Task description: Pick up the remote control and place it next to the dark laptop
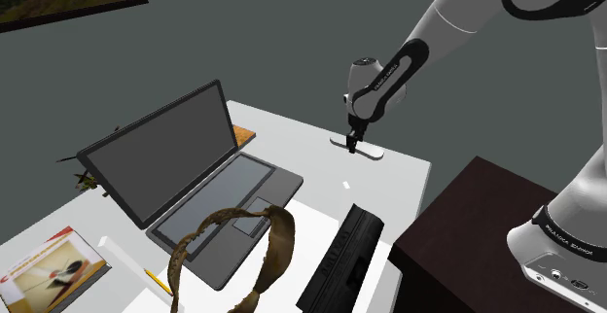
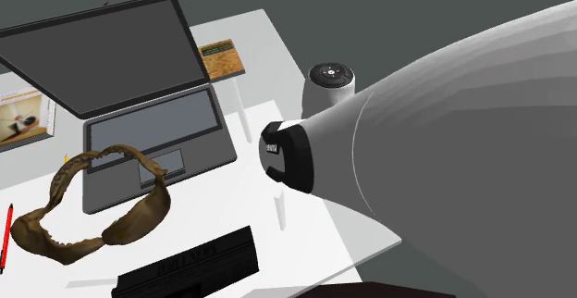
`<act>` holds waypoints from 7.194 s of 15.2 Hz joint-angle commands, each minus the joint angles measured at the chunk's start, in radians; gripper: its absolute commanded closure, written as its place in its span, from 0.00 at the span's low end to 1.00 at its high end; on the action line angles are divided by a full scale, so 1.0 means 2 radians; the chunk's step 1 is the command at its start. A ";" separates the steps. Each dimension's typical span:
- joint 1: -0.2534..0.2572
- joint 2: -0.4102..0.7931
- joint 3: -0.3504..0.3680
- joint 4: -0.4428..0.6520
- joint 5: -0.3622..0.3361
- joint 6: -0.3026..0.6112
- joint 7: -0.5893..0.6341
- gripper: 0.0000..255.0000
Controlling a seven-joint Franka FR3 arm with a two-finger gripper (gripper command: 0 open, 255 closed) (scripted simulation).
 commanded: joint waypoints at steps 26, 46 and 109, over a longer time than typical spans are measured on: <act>-0.004 -0.146 0.006 -0.006 0.009 -0.140 -0.008 1.00; -0.004 -0.218 0.007 0.042 0.014 -0.260 -0.014 1.00; 0.109 -0.194 0.103 0.067 -0.005 -0.268 0.203 1.00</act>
